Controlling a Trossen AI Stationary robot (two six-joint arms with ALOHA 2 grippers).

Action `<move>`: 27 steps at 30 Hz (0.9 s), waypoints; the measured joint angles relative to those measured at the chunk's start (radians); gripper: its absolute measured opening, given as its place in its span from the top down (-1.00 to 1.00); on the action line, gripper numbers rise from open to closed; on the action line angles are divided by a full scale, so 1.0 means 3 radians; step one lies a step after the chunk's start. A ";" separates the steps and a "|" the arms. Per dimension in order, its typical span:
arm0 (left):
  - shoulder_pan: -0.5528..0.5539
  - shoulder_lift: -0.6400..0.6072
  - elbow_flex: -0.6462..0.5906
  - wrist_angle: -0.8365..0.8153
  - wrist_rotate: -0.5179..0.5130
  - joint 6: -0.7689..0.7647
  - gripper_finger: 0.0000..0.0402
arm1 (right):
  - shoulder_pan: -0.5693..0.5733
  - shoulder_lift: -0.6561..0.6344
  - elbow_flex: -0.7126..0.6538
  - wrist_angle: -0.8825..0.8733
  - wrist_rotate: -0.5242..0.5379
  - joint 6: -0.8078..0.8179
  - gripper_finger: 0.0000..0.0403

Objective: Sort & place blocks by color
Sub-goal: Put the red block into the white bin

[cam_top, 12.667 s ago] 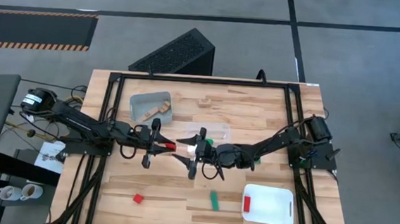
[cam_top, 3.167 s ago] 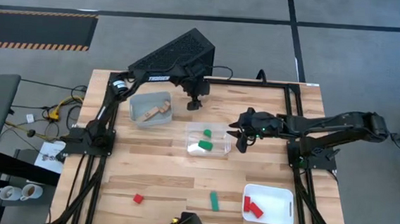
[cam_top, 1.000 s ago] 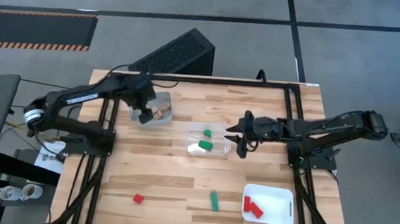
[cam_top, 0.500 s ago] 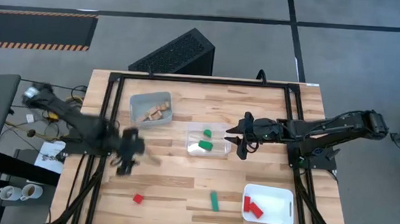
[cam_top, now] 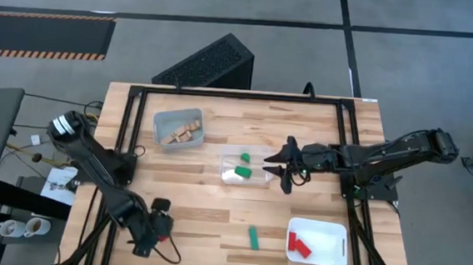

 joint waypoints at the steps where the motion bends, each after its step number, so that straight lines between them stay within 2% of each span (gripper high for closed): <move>1: 0.0000 0.0074 0.0001 0.0032 0.0066 0.0003 0.18 | 0.0016 0.0000 0.0000 0.0008 0.0000 0.0013 0.21; 7: 0.0000 0.0368 0.0001 0.0034 0.0337 0.0034 0.18 | 0.0084 0.0000 0.0000 0.0012 0.0003 0.0076 0.21; 12: 0.0004 0.0412 0.0008 0.0019 0.0296 0.0057 0.20 | 0.0087 0.0000 0.0000 0.0030 0.0031 0.0077 0.21; 14: 0.0017 0.0412 0.0008 0.0032 0.0226 0.0038 0.27 | 0.0088 0.0000 0.0000 0.0037 0.0088 0.0077 0.21; 17: 0.0073 0.0383 0.0011 0.0043 0.0185 0.0030 0.49 | 0.0089 0.0000 0.0000 0.0055 0.0089 0.0077 0.21; 19: 0.0131 0.0303 0.0017 -0.0076 0.0133 0.0121 0.51 | 0.0113 0.0000 0.0000 0.0145 0.0089 0.0122 0.21; 21: 0.0200 0.0131 0.0074 -0.0221 -0.0060 0.0256 0.51 | 0.0166 0.0000 0.0016 0.0299 0.0082 0.0153 0.21; 23: 0.0299 -0.0088 0.0093 -0.0301 -0.0394 0.0421 0.51 | 0.0225 0.0000 0.0042 0.0473 0.0076 0.0131 0.21; 27: 0.0589 -0.0520 0.0084 -0.0132 -0.1352 0.1044 0.51 | 0.0301 0.0000 0.0046 0.0715 0.0080 0.0127 0.20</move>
